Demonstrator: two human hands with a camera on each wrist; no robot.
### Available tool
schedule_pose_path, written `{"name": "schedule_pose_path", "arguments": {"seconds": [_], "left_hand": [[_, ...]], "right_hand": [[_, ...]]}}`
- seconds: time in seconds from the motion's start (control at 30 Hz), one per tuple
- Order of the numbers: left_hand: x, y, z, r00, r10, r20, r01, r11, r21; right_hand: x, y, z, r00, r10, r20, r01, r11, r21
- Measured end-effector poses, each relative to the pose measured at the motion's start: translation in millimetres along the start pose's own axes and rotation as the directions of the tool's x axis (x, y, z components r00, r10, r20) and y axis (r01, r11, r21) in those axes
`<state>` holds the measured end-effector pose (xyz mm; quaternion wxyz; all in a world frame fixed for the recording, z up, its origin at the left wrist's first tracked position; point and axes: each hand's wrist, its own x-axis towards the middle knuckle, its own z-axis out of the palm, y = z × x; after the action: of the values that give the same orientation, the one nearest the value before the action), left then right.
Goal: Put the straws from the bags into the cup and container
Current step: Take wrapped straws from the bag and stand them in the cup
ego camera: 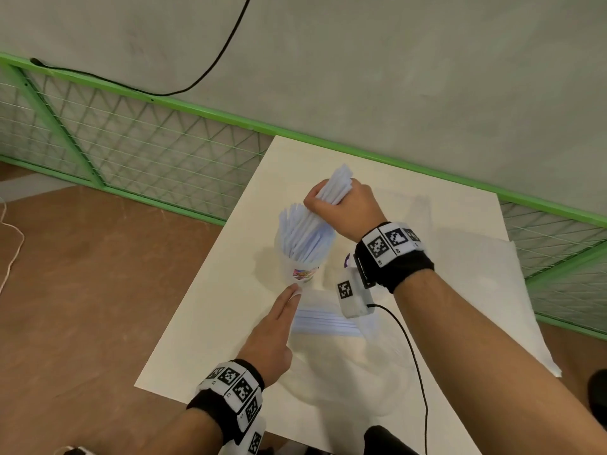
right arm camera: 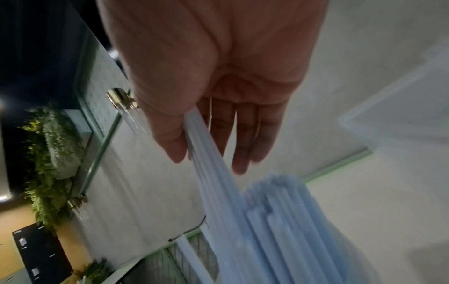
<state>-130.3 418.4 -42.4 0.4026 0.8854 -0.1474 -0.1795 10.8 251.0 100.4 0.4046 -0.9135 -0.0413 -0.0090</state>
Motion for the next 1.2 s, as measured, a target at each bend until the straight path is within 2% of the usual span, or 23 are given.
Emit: {"name": "schedule_pose_path", "arguments": {"seconds": [0.07,0.13,0.23,0.3,0.37,0.4,0.5,0.57,0.73,0.8,0.87,0.93,1.07,1.2], "left_hand": [[0,1,-1,1.0,0.002,-0.006,-0.002,1.0,-0.004],[1,1,-2,1.0,-0.003,-0.01,0.003,1.0,-0.006],[2,-1,-2,1.0,0.001,-0.018,-0.001,1.0,-0.005],[2,-1,-2,1.0,0.004,-0.026,-0.004,1.0,-0.01],[2,0,-2,1.0,-0.011,-0.025,0.011,1.0,-0.007],[3,1,-2,1.0,-0.019,-0.023,0.019,1.0,-0.007],[4,1,-1,0.999,-0.028,-0.02,0.028,1.0,-0.009],[5,1,-1,0.999,-0.039,-0.018,0.039,0.999,0.002],[4,1,-3,0.998,-0.062,-0.011,0.062,0.998,0.007],[4,2,-3,0.996,-0.088,-0.007,0.088,0.996,0.002],[4,3,-3,0.995,-0.098,-0.007,0.098,0.995,-0.002],[4,3,-4,0.995,-0.098,-0.008,0.098,0.995,-0.005],[4,-1,-3,0.997,-0.077,-0.012,0.078,0.997,0.012],[4,-4,-3,0.999,-0.029,-0.018,0.029,0.999,0.016]], "right_hand": [[2,7,9,0.999,-0.01,0.043,0.013,0.998,-0.054],[0,14,16,0.998,-0.046,0.045,0.047,0.999,-0.026],[-9,24,22,0.986,-0.135,-0.1,0.141,0.989,0.05],[-20,28,26,0.949,-0.207,-0.238,0.213,0.977,-0.001],[-35,31,32,0.925,-0.264,-0.274,0.245,0.964,-0.103],[-41,34,37,0.931,-0.284,-0.231,0.251,0.954,-0.162],[-52,43,59,0.965,-0.255,0.053,0.255,0.882,-0.396],[-52,48,69,0.963,-0.232,0.14,0.271,0.84,-0.47],[-49,40,69,0.955,-0.295,0.008,0.275,0.878,-0.392],[-49,38,75,0.941,-0.334,0.055,0.324,0.84,-0.436],[-49,40,83,0.933,-0.326,0.155,0.357,0.777,-0.519],[-46,42,85,0.93,-0.313,0.194,0.367,0.743,-0.559],[-34,37,78,0.945,-0.31,0.103,0.316,0.791,-0.524],[-23,36,71,0.962,-0.202,0.184,0.272,0.761,-0.588]]}}
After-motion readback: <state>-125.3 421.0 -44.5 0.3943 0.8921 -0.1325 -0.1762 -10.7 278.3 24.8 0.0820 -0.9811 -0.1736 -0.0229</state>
